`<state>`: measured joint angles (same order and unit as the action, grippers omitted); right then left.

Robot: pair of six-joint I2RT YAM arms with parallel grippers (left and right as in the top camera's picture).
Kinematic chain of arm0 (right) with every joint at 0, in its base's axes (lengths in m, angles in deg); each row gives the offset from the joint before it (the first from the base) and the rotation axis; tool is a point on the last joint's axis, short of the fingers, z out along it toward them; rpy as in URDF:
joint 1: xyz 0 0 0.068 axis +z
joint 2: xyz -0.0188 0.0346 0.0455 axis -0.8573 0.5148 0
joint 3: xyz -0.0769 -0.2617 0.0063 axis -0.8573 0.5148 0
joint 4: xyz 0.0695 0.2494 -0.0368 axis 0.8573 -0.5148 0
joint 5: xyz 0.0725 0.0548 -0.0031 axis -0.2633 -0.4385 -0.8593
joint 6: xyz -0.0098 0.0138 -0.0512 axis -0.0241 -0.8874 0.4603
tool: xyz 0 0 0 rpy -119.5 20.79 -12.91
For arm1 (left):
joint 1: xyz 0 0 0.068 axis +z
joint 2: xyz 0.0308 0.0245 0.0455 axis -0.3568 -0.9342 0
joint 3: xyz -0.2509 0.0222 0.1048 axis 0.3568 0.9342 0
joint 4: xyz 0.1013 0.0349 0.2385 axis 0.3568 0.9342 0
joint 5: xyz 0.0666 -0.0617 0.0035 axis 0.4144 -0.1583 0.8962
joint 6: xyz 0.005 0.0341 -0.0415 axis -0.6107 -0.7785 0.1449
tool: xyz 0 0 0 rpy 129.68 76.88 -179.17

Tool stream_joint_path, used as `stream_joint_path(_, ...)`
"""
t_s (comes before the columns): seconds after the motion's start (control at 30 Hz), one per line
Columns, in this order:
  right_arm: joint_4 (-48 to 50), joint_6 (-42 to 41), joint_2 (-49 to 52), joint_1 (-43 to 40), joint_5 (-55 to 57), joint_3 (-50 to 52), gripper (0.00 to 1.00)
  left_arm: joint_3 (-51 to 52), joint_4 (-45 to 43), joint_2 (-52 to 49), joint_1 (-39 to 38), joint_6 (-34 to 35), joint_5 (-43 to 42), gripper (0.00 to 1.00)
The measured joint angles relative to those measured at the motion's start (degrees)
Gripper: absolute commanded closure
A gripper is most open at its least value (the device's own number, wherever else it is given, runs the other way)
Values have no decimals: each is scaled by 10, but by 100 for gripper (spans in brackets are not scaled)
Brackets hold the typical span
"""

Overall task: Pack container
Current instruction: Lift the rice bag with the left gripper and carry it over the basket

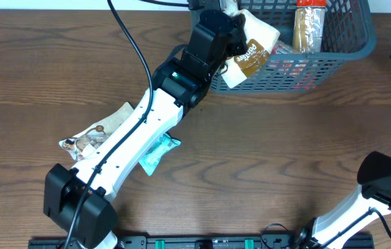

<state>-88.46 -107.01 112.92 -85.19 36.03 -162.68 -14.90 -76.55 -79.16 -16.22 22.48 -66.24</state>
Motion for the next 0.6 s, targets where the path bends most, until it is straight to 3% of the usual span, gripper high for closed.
stream_joint_path(0.6, 0, 8, 0, 0, -2, 0, 1, 0, 2, 0, 16, 1, -4, 90)
